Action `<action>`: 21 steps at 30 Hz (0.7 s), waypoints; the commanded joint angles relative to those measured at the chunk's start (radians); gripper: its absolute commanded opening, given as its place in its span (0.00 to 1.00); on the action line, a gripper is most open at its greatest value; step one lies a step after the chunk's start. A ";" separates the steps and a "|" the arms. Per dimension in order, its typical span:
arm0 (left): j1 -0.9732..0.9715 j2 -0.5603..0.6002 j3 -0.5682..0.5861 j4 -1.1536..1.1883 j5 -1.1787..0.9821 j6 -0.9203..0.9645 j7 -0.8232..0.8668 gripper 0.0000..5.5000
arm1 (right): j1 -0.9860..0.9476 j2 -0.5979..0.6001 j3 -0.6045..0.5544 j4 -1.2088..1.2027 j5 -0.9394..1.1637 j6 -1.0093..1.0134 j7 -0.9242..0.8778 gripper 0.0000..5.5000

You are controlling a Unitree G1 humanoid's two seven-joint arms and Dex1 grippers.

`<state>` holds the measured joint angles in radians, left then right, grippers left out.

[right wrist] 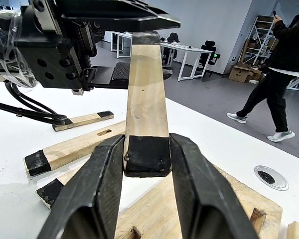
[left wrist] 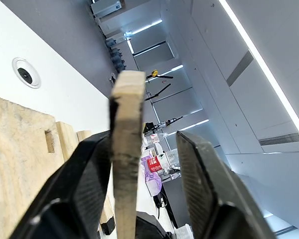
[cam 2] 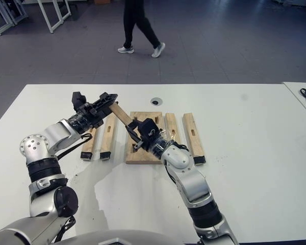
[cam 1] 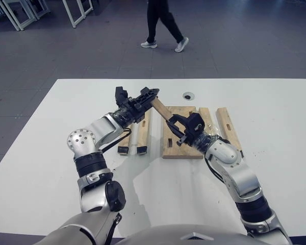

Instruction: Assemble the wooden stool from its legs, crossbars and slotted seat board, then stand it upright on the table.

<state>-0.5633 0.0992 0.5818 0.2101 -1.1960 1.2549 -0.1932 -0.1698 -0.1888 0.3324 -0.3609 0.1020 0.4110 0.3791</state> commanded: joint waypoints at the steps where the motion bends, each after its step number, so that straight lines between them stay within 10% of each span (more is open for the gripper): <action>1: 0.014 0.018 -0.025 -0.021 -0.020 0.007 -0.005 0.28 | -0.004 0.015 -0.012 0.003 0.008 0.022 -0.006 0.24; 13: 0.028 0.029 -0.069 -0.029 -0.028 -0.029 -0.029 0.08 | -0.009 0.025 -0.039 -0.009 0.089 0.057 0.049 0.24; 21: 0.053 0.130 -0.038 -0.077 0.009 -0.136 -0.075 0.08 | 0.008 -0.021 -0.070 -0.013 0.123 0.103 0.072 0.53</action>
<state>-0.5201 0.1707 0.5098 0.1668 -1.2112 1.1699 -0.2594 -0.1766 -0.1879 0.2839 -0.3655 0.2212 0.4975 0.4464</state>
